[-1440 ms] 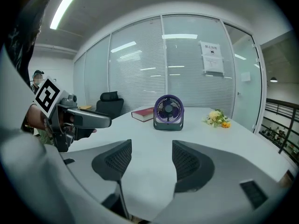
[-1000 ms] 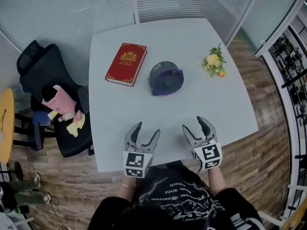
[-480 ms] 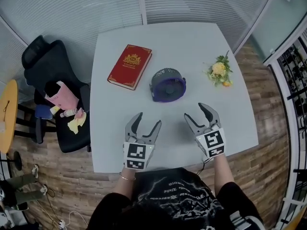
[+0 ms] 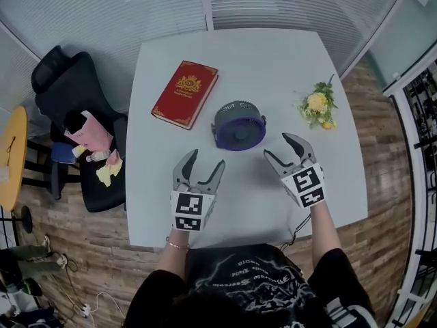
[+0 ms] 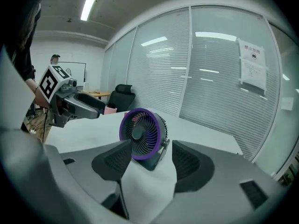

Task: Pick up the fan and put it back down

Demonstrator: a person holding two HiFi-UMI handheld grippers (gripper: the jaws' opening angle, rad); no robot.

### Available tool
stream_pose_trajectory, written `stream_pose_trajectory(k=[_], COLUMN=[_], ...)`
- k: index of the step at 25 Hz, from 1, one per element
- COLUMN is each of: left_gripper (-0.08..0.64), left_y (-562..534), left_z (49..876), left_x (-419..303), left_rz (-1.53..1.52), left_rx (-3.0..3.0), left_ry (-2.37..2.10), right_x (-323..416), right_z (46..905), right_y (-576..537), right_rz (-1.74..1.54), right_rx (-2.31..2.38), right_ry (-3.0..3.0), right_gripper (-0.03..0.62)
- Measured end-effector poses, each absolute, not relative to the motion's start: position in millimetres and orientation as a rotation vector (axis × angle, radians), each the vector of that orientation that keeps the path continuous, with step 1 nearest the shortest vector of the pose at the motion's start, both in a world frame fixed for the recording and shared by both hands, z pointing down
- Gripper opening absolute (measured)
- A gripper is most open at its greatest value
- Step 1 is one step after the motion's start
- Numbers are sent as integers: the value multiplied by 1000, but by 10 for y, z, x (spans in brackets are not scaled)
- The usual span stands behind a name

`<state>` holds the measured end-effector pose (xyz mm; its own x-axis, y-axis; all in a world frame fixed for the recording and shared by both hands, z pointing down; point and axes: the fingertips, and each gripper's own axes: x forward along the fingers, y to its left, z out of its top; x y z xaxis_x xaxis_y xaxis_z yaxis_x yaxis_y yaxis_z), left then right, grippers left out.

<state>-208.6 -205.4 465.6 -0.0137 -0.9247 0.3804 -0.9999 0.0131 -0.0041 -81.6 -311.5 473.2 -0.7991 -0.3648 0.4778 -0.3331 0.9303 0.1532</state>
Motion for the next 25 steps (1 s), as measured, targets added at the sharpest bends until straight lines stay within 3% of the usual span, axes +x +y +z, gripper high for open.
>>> stream_pose_trajectory(k=[14, 25], left_gripper=[318, 318], left_y=[-2462, -2707], left_z=[5464, 5888], left_x=[-2363, -2439], left_rz=[581, 541], left_rx=[1801, 1729], left_ry=[-1936, -1898], right_x=[-936, -1178], right_z=[5575, 5934], right_y=[-3611, -3801], right_rz=[-53, 11], right_rx=[357, 327], right_ry=[-2414, -2434], right_gripper=[278, 278])
